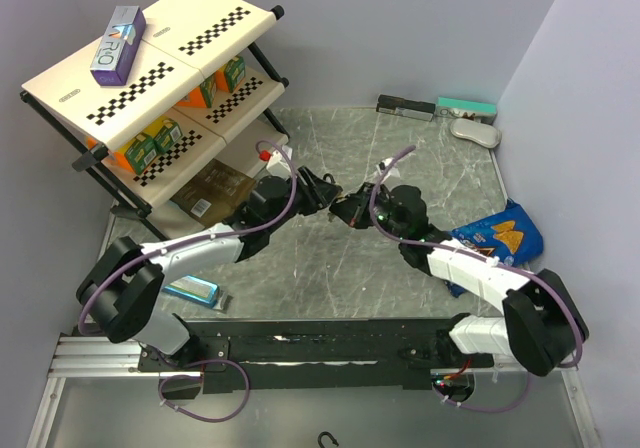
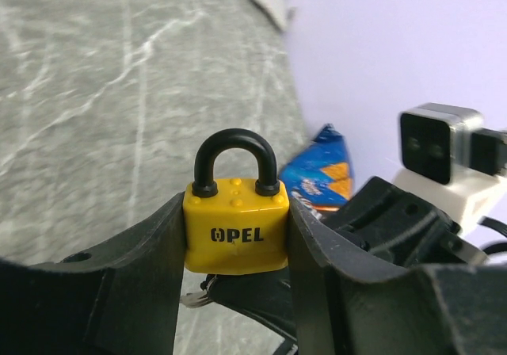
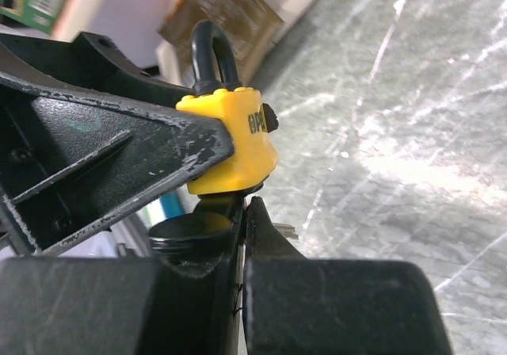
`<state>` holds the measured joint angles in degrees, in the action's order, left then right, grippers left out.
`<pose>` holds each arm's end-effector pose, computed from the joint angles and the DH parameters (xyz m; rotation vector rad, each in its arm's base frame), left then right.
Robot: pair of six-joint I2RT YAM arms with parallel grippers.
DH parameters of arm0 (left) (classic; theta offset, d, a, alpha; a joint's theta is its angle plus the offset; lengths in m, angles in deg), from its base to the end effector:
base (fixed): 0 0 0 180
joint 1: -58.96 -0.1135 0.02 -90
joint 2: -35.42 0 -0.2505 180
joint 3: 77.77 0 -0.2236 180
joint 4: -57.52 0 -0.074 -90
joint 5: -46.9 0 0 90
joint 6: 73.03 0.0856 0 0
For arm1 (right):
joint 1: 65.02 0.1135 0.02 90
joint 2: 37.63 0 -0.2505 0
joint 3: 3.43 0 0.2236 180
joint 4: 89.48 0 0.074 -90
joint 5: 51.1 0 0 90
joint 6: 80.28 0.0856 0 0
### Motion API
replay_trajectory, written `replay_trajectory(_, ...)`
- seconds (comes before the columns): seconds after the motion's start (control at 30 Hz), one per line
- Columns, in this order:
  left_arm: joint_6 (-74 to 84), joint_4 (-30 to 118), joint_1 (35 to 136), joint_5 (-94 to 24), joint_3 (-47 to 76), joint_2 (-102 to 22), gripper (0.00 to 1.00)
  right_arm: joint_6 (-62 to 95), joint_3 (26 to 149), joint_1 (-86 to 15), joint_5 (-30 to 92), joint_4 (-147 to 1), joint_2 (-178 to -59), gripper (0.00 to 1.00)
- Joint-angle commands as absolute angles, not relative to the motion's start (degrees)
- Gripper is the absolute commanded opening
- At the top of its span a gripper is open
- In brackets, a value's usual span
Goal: Unlock with the key
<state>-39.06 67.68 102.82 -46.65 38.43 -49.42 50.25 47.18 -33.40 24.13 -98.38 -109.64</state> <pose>0.2652 -0.2475 0.2526 -0.2530 1.9084 -1.1785 0.2473 0.1779 0.2362 -0.0499 1.9283 1.1077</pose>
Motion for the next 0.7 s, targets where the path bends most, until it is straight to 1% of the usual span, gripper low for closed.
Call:
replay_trajectory(0.0, -37.34, 69.54, 106.95, -31.59, 39.64, -45.70, 0.01, 53.92, 47.65, -38.03, 31.61, -113.29, -104.87, 0.00)
replay_trajectory(0.23, -35.85, 73.32, 107.30, -28.07, 39.64, -45.00, 0.01, 57.09, 45.71, -40.41, 27.56, -115.31, -101.44, 0.00)
replay_trajectory(0.43, -33.04, 73.50, 108.35, -27.89, 39.11, -43.24, 0.01, 58.41, 45.18, -41.64, 25.45, -116.45, -100.03, 0.00)
replay_trajectory(0.6, -32.42, 72.71, 108.62, -27.63, 38.32, -43.68, 0.01, 55.34, 46.15, -41.73, 24.40, -114.96, -99.59, 0.00)
replay_trajectory(0.67, -31.81, 69.82, 108.62, -29.46, 37.71, -43.86, 0.01, 53.06, 46.76, -41.73, 23.52, -112.52, -99.16, 0.00)
